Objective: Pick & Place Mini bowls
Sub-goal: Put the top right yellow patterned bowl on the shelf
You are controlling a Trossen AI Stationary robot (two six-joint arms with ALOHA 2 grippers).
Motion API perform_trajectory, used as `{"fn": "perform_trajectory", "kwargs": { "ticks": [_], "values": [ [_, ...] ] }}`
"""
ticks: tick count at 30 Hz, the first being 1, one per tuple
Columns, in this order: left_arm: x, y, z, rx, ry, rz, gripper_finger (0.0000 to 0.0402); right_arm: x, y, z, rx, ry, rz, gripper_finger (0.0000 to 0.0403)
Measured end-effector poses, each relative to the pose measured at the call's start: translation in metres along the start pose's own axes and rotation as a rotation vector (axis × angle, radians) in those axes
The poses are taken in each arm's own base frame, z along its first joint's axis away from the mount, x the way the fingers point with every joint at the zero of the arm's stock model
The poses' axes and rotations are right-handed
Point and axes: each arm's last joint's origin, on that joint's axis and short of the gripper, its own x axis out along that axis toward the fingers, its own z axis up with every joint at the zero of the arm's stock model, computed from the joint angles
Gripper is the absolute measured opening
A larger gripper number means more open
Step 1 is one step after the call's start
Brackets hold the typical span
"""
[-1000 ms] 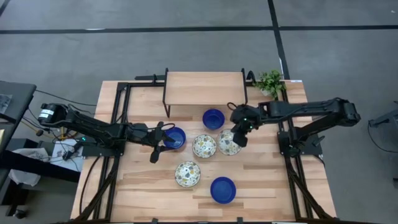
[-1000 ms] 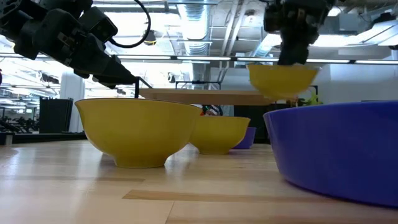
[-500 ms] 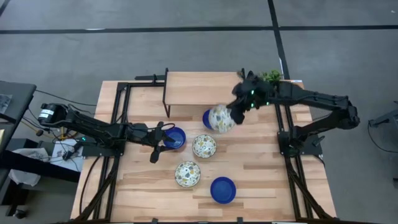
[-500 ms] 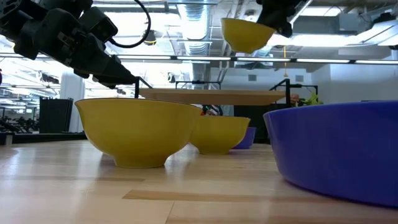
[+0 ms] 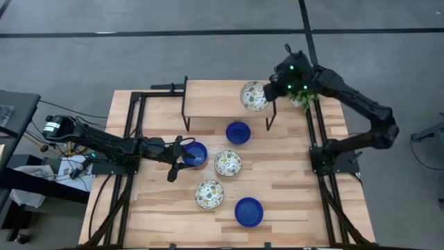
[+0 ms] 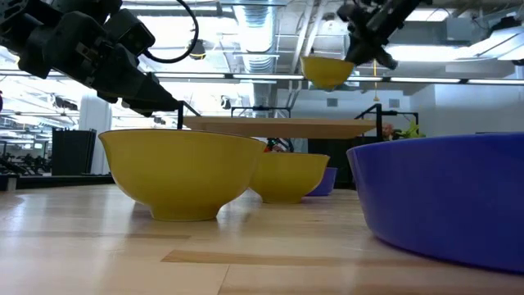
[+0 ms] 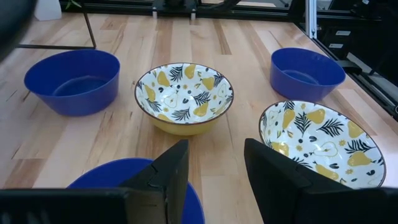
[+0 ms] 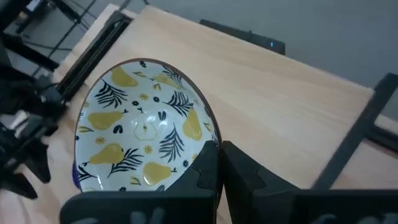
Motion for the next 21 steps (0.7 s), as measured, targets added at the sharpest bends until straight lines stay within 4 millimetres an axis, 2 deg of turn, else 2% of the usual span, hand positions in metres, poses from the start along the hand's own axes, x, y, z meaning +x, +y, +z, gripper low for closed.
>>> {"fn": "perform_trajectory", "kwargs": {
  "ticks": [11, 21],
  "values": [
    [0.0, 0.0, 0.0, 0.0, 0.0, 0.0, 0.0153, 0.052, -0.033, 0.015, 0.066, 0.065, -0.063, 0.0],
    [0.0, 0.0, 0.0, 0.0, 0.0, 0.001, 0.0154, 0.052, -0.052, 0.019, 0.147, 0.135, -0.102, 0.0]
  ]
}}
